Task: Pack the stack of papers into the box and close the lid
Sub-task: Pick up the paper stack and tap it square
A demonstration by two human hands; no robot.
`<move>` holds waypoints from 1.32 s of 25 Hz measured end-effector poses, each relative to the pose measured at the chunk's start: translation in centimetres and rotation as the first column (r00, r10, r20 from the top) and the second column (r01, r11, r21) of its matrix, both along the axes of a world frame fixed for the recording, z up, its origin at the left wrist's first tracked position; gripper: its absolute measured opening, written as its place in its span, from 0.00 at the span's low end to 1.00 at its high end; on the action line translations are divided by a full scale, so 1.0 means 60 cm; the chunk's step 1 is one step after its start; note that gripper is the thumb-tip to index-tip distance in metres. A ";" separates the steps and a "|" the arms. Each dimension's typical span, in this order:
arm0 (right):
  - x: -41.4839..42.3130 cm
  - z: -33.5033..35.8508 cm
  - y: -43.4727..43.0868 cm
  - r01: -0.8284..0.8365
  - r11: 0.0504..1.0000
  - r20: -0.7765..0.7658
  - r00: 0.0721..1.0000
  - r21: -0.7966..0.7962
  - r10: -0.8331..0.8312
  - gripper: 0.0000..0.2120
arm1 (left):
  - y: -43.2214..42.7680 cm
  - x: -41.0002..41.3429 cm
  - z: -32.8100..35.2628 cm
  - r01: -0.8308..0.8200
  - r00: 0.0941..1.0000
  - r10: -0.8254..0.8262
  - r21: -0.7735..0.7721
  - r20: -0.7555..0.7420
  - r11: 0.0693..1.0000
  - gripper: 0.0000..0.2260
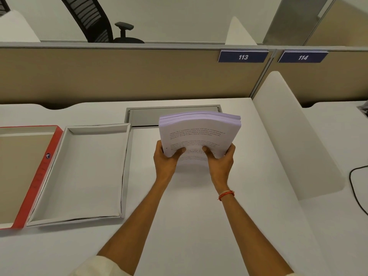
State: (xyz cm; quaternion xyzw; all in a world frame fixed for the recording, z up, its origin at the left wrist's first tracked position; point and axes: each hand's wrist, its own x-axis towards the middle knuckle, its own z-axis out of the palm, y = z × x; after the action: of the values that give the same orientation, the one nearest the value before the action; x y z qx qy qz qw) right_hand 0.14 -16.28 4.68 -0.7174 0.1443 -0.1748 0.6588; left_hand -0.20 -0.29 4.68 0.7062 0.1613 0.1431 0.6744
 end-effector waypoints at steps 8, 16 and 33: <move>0.042 0.041 0.019 -0.010 0.999 -0.048 0.999 -0.049 0.008 0.25 | 0.000 0.024 0.043 0.001 0.996 0.008 0.091 -0.094 0.996 0.20; 0.079 0.088 0.006 -0.184 0.892 -0.392 0.920 -0.412 0.009 0.27 | 0.023 0.042 0.079 0.049 0.939 0.038 0.242 -0.342 0.969 0.19; 0.028 0.065 0.057 -0.316 0.878 -0.468 0.875 -0.360 0.124 0.29 | 0.078 -0.012 0.076 0.054 0.899 0.075 0.278 -0.432 0.959 0.19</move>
State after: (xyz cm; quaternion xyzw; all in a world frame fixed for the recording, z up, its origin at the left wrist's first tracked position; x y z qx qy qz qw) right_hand 1.82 -12.85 8.59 -0.8758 0.1600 0.0389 0.4537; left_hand -0.91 4.38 9.21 0.8084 0.2906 0.0059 0.5118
